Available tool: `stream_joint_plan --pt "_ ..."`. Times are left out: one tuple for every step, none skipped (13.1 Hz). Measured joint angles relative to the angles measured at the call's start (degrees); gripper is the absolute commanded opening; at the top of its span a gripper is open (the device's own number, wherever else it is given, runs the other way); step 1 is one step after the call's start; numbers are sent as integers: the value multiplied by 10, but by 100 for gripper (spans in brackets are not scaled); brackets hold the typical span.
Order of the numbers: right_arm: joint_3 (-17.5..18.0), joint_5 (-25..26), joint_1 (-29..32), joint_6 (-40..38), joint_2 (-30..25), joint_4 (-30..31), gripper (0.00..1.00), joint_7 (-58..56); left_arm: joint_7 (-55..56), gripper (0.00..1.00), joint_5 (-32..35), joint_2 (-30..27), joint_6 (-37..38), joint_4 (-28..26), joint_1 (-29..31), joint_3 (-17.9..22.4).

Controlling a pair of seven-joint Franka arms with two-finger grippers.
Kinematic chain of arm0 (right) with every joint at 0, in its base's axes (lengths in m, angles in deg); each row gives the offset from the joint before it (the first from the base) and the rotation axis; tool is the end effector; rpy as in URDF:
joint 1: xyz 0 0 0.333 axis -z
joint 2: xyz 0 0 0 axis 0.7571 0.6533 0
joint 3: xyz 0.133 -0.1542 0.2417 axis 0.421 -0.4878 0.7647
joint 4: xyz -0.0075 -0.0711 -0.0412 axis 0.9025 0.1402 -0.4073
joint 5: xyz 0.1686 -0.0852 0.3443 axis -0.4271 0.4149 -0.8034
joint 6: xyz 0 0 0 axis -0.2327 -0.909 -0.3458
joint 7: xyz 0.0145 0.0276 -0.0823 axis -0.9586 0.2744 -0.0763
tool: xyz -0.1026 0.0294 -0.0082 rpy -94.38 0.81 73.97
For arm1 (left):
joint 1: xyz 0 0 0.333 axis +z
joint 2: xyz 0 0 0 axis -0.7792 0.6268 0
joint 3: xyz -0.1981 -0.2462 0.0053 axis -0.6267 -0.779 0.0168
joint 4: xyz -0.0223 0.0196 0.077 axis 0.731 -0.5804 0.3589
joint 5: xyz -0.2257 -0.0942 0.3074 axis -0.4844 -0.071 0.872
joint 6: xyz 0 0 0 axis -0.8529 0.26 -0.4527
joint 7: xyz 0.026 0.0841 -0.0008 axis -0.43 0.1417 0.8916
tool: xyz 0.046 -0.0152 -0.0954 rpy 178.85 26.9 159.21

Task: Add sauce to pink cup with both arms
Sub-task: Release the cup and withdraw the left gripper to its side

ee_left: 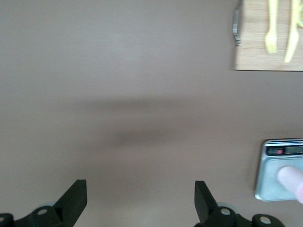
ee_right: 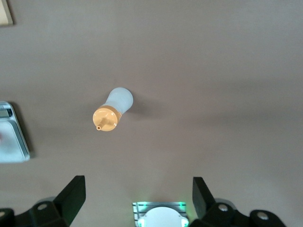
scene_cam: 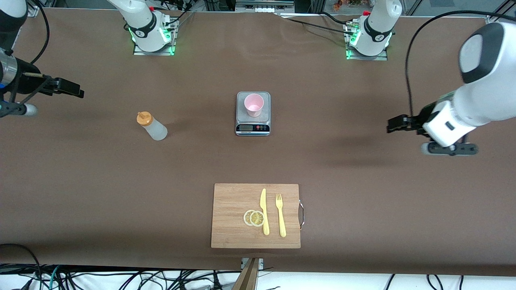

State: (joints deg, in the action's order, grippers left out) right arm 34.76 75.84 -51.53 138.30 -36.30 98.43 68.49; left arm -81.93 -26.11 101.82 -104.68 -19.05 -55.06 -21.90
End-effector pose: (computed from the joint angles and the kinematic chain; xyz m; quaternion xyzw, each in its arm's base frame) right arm 0.5554 -0.0138 0.5502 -0.9928 0.0155 0.1164 0.0246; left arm 0.6127 -0.0600 0.5207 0.9964 0.0044 -0.0725 0.0448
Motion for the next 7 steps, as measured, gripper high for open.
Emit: stream_joint_plan --pt "0 0 0 1 9 0 100 -41 -11 100 14 -7 15 3 5 0" --pt "0 0 0 2 18 0 100 -92 -17 100 23 -14 28 6 6 0" --pt "-1 0 0 6 25 1 100 -147 -18 100 29 -20 35 7 6 2" --pt "-4 -1 1 11 30 3 100 -201 -18 100 31 -26 40 7 6 7" --pt "-10 -11 1 16 32 8 100 -258 -19 100 31 -29 45 7 7 12" --pt "-22 -33 2 22 33 17 100 -318 -22 100 31 -30 47 7 9 17" --pt "-39 -59 2 28 33 29 100 -386 -30 100 31 -30 47 7 9 21"
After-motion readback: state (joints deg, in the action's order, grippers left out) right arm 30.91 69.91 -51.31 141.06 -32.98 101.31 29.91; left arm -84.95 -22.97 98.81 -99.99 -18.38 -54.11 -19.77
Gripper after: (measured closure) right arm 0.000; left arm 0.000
